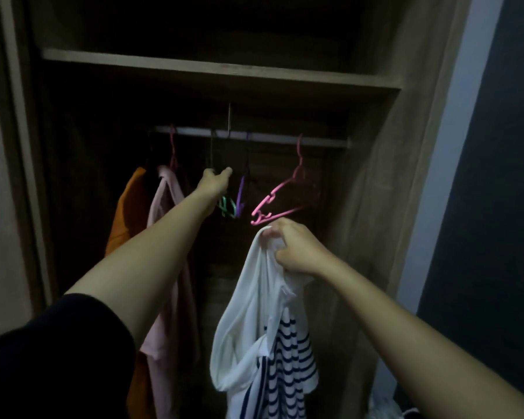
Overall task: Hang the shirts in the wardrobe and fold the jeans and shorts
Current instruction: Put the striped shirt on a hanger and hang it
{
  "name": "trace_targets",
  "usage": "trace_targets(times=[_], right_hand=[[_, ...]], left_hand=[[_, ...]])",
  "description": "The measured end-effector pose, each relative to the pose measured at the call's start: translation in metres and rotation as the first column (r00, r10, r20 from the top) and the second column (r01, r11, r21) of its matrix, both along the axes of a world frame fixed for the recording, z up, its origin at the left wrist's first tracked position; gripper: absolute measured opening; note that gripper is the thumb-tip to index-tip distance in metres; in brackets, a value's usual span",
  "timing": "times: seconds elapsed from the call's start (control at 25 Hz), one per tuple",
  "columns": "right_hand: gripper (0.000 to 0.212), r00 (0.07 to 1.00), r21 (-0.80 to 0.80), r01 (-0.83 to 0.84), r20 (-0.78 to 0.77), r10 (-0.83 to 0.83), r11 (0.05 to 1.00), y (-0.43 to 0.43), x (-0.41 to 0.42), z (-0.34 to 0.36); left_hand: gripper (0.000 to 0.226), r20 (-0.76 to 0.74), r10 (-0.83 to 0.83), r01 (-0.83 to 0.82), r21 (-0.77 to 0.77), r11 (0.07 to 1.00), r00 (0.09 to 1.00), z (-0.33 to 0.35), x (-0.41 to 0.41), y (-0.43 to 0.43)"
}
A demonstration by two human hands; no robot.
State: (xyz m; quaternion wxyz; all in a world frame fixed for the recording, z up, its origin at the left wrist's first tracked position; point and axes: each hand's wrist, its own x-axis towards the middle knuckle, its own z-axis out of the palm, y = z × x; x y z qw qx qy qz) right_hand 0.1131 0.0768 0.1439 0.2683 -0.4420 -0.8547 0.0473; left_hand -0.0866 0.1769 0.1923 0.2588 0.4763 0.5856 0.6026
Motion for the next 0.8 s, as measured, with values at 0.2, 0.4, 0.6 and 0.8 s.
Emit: trace_targets(times=[0.2, 0.4, 0.6, 0.8], right_hand=[[0.050, 0.999, 0.023, -0.044, -0.001, 0.044, 0.999, 0.018, 0.010, -0.011], [0.050, 0.995, 0.011, -0.092, -0.038, 0.092, 0.996, 0.021, 0.010, -0.023], [0.051, 0.997, 0.002, -0.074, -0.029, 0.074, 0.997, 0.012, 0.009, -0.038], [0.047, 0.998, -0.090, -0.056, 0.017, 0.058, 0.994, -0.010, -0.015, -0.052]], left_hand=[[0.066, 0.075, 0.040, -0.036, -0.050, 0.998, 0.996, 0.000, 0.008, 0.031], [0.021, 0.079, -0.040, 0.043, -0.034, 0.999, 0.996, 0.000, 0.007, 0.043], [0.029, 0.190, -0.168, 0.162, 0.044, 0.986, 0.967, 0.016, -0.001, 0.008], [0.039, 0.337, -0.139, 0.131, 0.046, 0.990, 0.931, -0.032, 0.001, -0.086]])
